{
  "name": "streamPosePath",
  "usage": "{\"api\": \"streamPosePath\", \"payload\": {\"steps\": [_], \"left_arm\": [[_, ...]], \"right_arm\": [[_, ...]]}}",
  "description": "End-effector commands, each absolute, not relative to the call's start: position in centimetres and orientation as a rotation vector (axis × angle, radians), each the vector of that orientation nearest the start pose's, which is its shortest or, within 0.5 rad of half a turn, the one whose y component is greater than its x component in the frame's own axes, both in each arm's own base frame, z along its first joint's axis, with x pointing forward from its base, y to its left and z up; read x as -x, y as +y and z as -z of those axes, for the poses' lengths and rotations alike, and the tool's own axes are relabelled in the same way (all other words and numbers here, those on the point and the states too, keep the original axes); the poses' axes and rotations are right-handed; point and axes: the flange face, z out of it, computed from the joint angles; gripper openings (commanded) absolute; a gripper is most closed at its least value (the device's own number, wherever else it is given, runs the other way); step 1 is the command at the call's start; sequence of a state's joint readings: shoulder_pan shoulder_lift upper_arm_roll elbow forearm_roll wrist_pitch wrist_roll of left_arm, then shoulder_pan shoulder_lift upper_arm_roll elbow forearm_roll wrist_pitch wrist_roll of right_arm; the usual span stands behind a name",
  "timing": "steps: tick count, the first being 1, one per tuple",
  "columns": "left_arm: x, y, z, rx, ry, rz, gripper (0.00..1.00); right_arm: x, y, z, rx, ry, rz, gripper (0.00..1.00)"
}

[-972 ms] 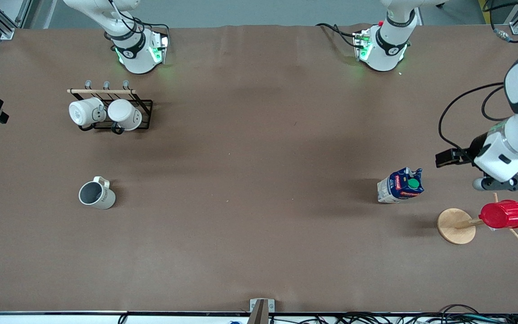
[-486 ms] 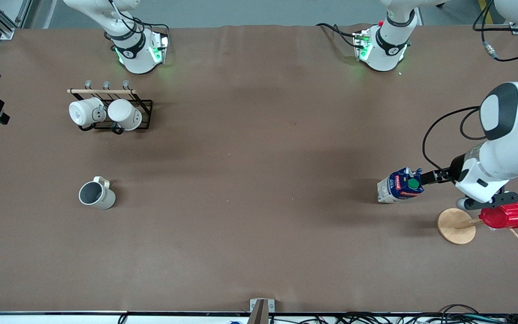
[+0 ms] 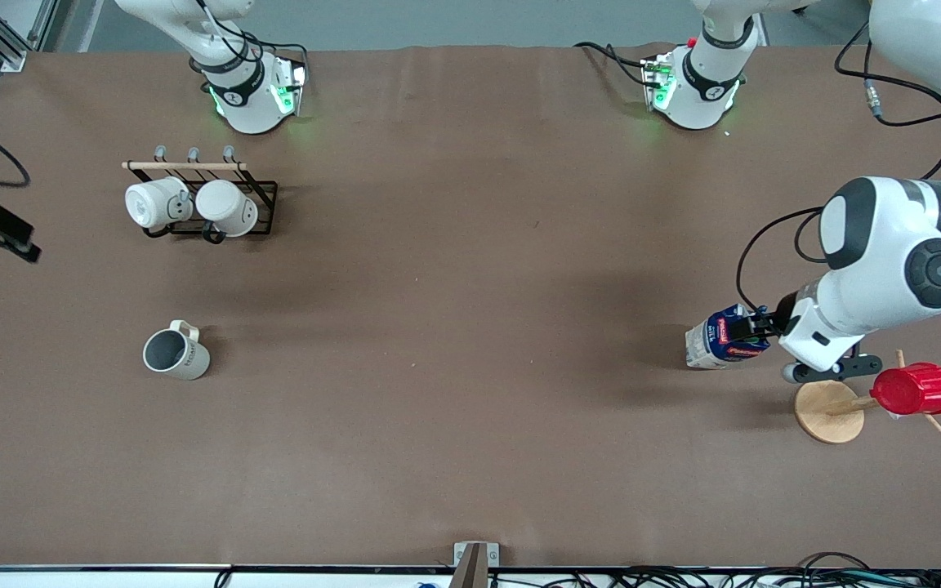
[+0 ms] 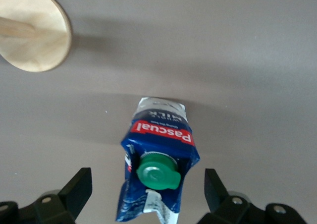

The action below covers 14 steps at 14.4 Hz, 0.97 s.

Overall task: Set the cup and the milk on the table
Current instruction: 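Grasp the milk carton with the left gripper while the right gripper reaches the mug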

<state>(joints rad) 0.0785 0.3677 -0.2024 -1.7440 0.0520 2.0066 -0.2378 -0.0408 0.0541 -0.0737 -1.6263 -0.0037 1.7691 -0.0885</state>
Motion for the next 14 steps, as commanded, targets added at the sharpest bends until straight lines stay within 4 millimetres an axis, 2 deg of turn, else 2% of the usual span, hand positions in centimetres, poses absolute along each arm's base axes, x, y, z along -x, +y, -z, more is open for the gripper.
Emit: {"api": "streamPosePath", "payload": {"steps": [1,3,5,6,8,10,12,14], "left_arm": [[-62.6,-7.1,-35.1,3.134,-0.149,-0.159,1.0],[-62.3,-7.0,-34.3,3.135,-0.14,-0.164,0.96],[-62.3,-6.9,-33.8,3.135,-0.133,-0.176,0.88],[-62.3,-6.8,-33.6,3.135,-0.133,-0.181,0.82],[-62.5,-6.8,-33.1,3.137,-0.131,-0.184,0.71],[-62.5,-6.9,-33.1,3.138,-0.124,-0.184,0.54],[-62.5,-7.1,-33.2,3.138,-0.117,-0.181,0.38],[-62.6,-7.2,-33.5,3.139,-0.117,-0.174,0.28]], "right_arm": [[-60.8,-7.0,-53.7,3.143,0.03,0.131,0.98],[-62.2,-7.2,-49.8,3.145,0.034,0.102,0.98],[-63.4,-7.4,-45.0,3.148,0.037,0.065,0.98],[-64.0,-7.5,-42.2,3.15,0.037,0.053,0.98],[-64.7,-7.6,-38.1,3.154,0.034,0.041,0.98],[-65.2,-7.7,-34.4,3.154,-0.007,-0.013,0.98],[-65.2,-8.1,-31.1,3.152,-0.03,-0.064,0.97],[-65.0,-8.5,-29.8,3.147,-0.024,-0.095,0.97]]}}
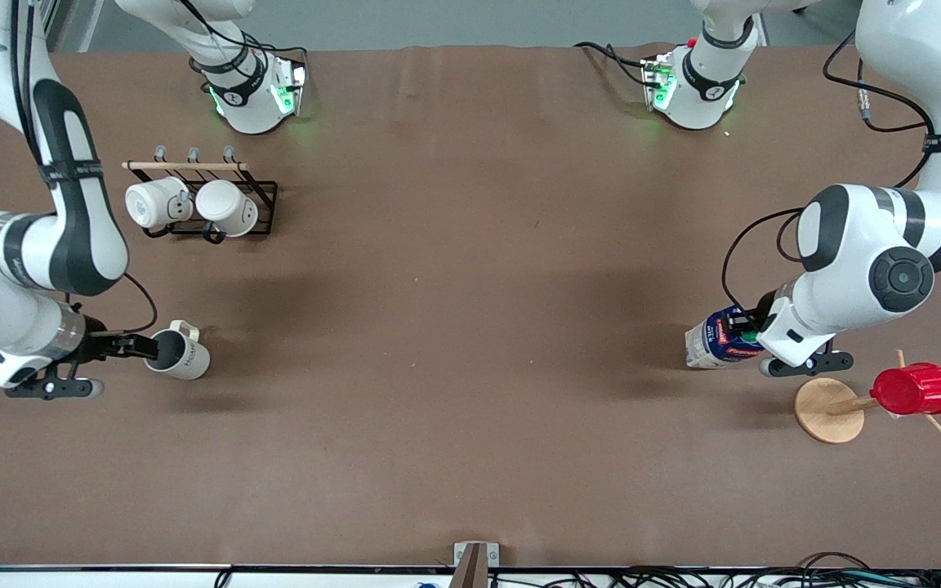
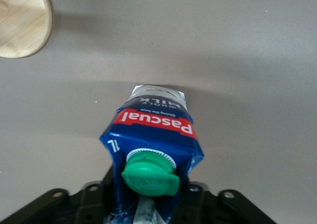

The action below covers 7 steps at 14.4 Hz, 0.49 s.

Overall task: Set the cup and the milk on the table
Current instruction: 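Grasp the milk carton with the left gripper while the right gripper reaches the mug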

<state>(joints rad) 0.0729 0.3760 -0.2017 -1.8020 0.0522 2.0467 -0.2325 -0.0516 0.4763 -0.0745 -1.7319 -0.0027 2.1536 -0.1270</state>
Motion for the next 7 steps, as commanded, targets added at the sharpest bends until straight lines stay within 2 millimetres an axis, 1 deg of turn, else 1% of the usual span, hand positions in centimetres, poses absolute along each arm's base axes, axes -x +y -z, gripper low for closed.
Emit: {"api": "streamPosePath", "payload": {"steps": [1,4,6,7], "left_arm": [[-62.6,-7.2,-33.6,3.138,-0.113,-0.171,0.28],[-62.6,-7.2,-33.9,3.137,-0.113,-0.171,0.26],[-62.5,-7.3,-34.2,3.136,-0.111,-0.169,0.26],[-62.6,-7.3,-34.2,3.137,-0.111,-0.166,0.25]], "right_arm": [[-64.9,-8.5,-29.7,3.148,-0.025,-0.1,0.97],[-65.0,-8.8,-29.1,3.148,-0.036,-0.093,0.97],[-64.8,-9.5,-27.9,3.147,-0.037,-0.113,0.97],[-64.9,-9.5,-27.5,3.147,-0.038,-0.113,0.96]]}}
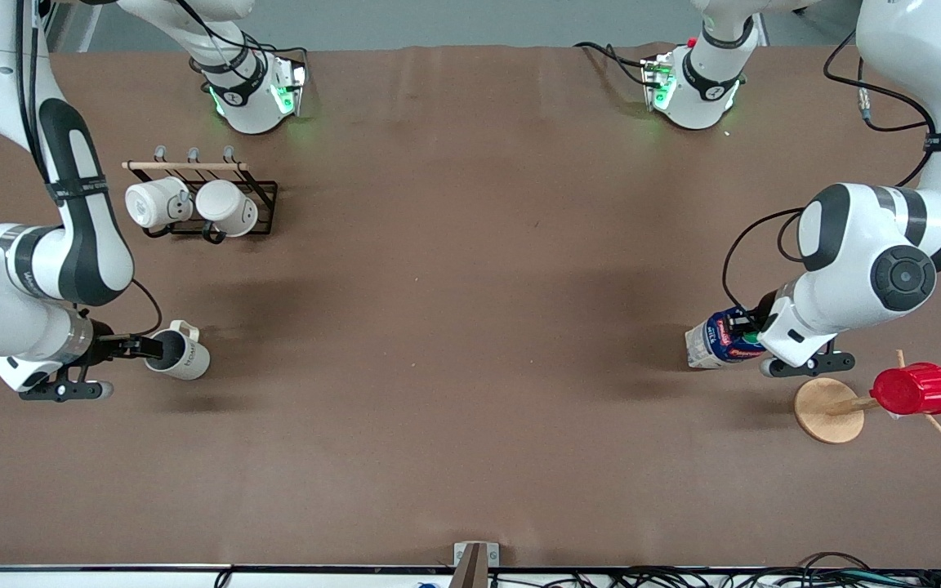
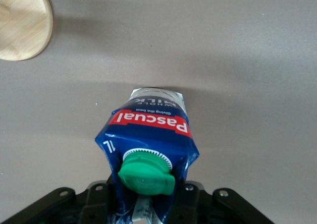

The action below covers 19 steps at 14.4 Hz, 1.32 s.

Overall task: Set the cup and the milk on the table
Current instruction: 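Grasp the milk carton with the left gripper while the right gripper reaches the mug, then carry the mug and carton toward the table centre with both grippers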

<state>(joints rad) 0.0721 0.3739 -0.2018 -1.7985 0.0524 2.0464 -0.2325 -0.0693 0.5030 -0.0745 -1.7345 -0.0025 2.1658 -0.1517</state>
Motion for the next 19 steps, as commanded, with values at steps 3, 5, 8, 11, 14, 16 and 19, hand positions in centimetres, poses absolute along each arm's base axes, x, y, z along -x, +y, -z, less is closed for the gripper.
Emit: {"api": "streamPosePath", "payload": {"steps": [3,5,8,11,14,16,19], "left_arm": [[-62.5,-7.9,-34.5,3.136,-0.102,-0.161,0.24],[-62.7,-8.3,-35.1,3.138,-0.096,-0.145,0.23],[-62.9,-9.4,-36.3,3.134,-0.087,-0.164,0.22],[-63.0,-9.7,-36.8,3.132,-0.082,-0.163,0.22],[-63.1,-10.5,-37.4,3.139,-0.063,-0.149,0.2],[-63.2,-10.6,-37.9,3.139,-0.062,-0.151,0.19],[-63.1,-11.2,-38.3,3.143,-0.046,-0.144,0.18]], "right_arm": [[-64.8,-9.7,-25.7,3.146,-0.033,-0.132,0.94],[-64.8,-9.5,-24.6,3.146,-0.036,-0.147,0.85],[-64.7,-9.3,-23.2,3.14,-0.039,-0.18,0.59],[-64.7,-8.7,-23.1,3.139,-0.044,-0.187,0.26],[-64.6,-7.3,-23.8,3.115,-0.036,-0.206,0.09],[-64.5,-5.0,-24.6,3.078,-0.044,-0.243,0.05],[-64.5,-0.4,-26.5,3.078,0.018,-0.273,0.04]]}}
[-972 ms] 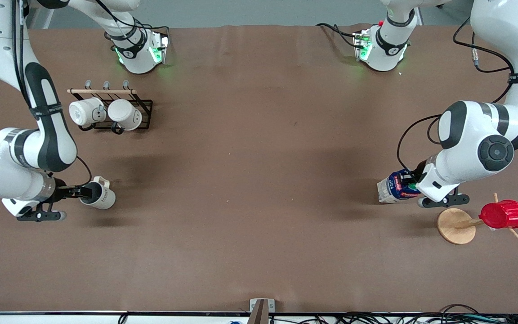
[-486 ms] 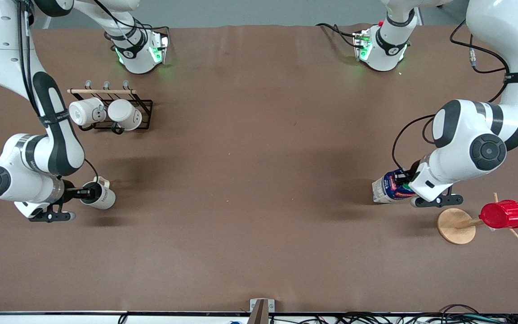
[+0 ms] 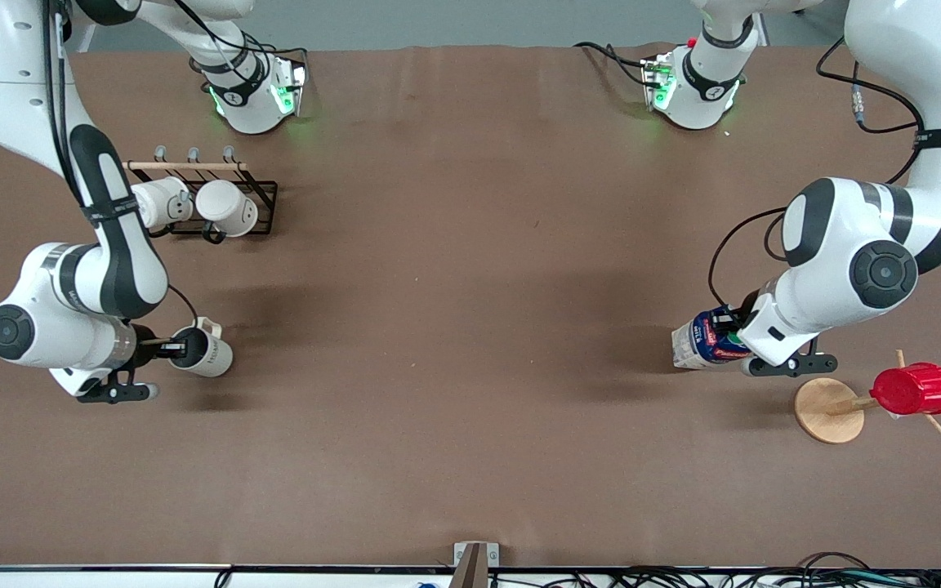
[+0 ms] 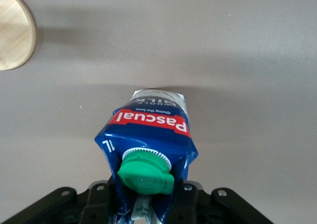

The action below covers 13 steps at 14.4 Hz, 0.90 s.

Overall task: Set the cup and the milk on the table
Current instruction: 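Carry the mug and carton toward the table centre with both grippers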

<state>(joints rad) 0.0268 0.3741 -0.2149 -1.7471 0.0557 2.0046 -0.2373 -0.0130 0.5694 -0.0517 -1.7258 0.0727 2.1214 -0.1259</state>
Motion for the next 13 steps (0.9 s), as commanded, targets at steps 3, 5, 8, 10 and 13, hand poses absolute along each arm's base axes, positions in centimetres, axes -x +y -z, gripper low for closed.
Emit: {"api": "streamPosePath", "payload": {"steps": [3,5,8,10,13], "left_arm": [[-63.1,-11.5,-38.8,3.144,-0.045,-0.137,0.18],[-63.1,-12.4,-39.4,3.149,-0.046,-0.14,0.18],[-62.8,-14.7,-40.0,3.145,-0.056,-0.14,0.17],[-62.7,-15.6,-40.3,3.143,-0.094,-0.13,0.17],[-62.3,-17.7,-40.6,3.143,-0.108,-0.122,0.17]], "right_arm": [[-63.5,9.7,-28.5,3.088,0.19,-0.295,0.04],[-62.1,17.6,-29.3,3.093,0.301,-0.285,0.04],[-59.2,30.8,-32.3,3.064,0.43,-0.192,0.04],[-58.2,37.5,-32.4,3.052,0.48,-0.149,0.04],[-57.1,42.5,-31.1,3.052,0.508,-0.135,0.05]]}}
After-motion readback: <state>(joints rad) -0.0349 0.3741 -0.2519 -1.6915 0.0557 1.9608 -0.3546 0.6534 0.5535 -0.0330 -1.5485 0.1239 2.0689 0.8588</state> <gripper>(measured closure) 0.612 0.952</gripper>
